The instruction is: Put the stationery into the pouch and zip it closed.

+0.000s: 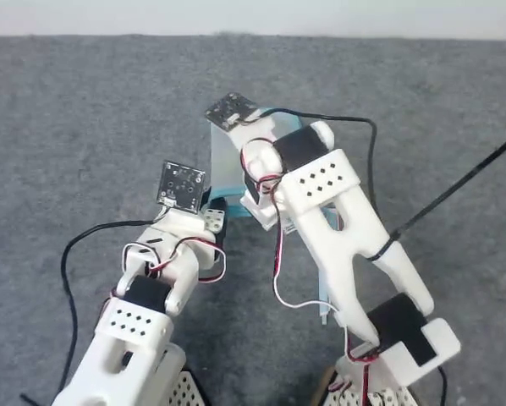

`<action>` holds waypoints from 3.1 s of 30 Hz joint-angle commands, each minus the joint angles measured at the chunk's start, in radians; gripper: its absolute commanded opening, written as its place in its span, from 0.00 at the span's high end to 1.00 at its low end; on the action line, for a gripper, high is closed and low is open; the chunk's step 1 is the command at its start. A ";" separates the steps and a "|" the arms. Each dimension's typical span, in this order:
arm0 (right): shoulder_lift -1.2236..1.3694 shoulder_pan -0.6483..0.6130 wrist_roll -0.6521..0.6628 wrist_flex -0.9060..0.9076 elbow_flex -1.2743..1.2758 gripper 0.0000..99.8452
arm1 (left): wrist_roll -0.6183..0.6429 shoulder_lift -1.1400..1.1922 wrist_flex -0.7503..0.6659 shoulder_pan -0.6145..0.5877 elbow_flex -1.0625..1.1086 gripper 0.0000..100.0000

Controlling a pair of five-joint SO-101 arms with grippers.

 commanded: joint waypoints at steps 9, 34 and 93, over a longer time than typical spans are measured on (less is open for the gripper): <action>-0.208 0.028 0.003 0.018 -0.040 0.81 | -0.008 0.003 -0.035 -0.023 -0.035 0.99; -0.446 0.312 0.031 -0.398 0.893 0.88 | 0.051 0.003 -0.037 -0.175 -0.044 0.99; -0.326 0.765 0.216 -0.509 0.658 0.99 | 0.049 0.003 -0.034 -0.176 -0.031 0.99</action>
